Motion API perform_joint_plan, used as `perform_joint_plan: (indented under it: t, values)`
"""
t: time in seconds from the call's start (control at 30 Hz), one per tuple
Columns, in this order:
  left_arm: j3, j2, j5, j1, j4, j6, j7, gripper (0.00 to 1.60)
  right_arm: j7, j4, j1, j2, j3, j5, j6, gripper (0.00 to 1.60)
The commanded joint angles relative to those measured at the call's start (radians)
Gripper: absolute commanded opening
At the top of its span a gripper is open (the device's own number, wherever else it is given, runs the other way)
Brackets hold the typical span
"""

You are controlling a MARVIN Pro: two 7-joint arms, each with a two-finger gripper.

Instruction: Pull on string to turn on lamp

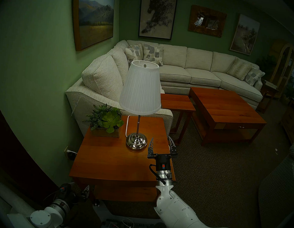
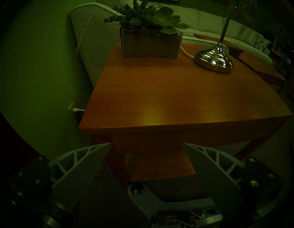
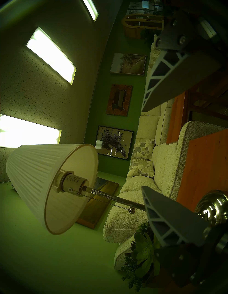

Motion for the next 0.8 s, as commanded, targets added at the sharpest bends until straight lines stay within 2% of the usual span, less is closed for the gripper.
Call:
perform_joint_plan:
  t: [0.0,0.1,0.23,0.3,0.33,0.37,0.4,0.47,0.53,0.63,0.77]
  values:
    - [-0.05,0.023,0.052,-0.056,-0.115,-0.022,0.031,1.6,0.001,-0.019,0.019,-0.004,-0.001,-0.005,-0.005,1.6]
    - [-0.066,0.031,0.086,-0.056,-0.142,-0.052,0.04,1.6,0.001,-0.017,0.019,-0.005,-0.001,-0.005,-0.005,1.6]
    - [-0.095,0.056,0.144,-0.013,-0.219,-0.078,0.09,1.6,0.001,-0.017,0.019,-0.005,0.0,-0.006,-0.005,1.6]
    - [-0.093,0.053,0.172,-0.016,-0.214,-0.094,0.093,1.6,0.001,-0.016,0.019,-0.006,0.0,-0.006,-0.005,1.6]
    - [-0.11,0.071,0.184,0.026,-0.279,-0.084,0.131,1.6,0.001,-0.017,0.019,-0.006,0.0,-0.007,-0.005,1.6]
    - [-0.091,0.043,0.213,-0.01,-0.221,-0.113,0.099,1.6,0.001,-0.017,0.019,-0.006,0.0,-0.007,-0.005,1.6]
    - [-0.102,0.066,0.219,0.029,-0.278,-0.101,0.132,1.6,0.001,-0.018,0.019,-0.005,0.001,-0.007,-0.005,1.6]
    - [-0.097,0.063,0.235,0.03,-0.278,-0.104,0.136,1.6,0.001,-0.018,0.019,-0.005,0.001,-0.007,-0.005,1.6]
    - [-0.085,0.064,0.276,0.056,-0.331,-0.069,0.177,1.6,0.002,-0.019,0.018,-0.005,0.001,-0.008,-0.005,1.6]
    - [-0.058,0.034,0.331,0.037,-0.34,-0.042,0.213,1.6,0.002,-0.02,0.018,-0.005,0.001,-0.009,-0.005,1.6]
    - [-0.017,-0.023,0.35,-0.037,-0.354,0.01,0.237,1.6,0.002,-0.019,0.018,-0.006,0.002,-0.009,-0.005,1.6]
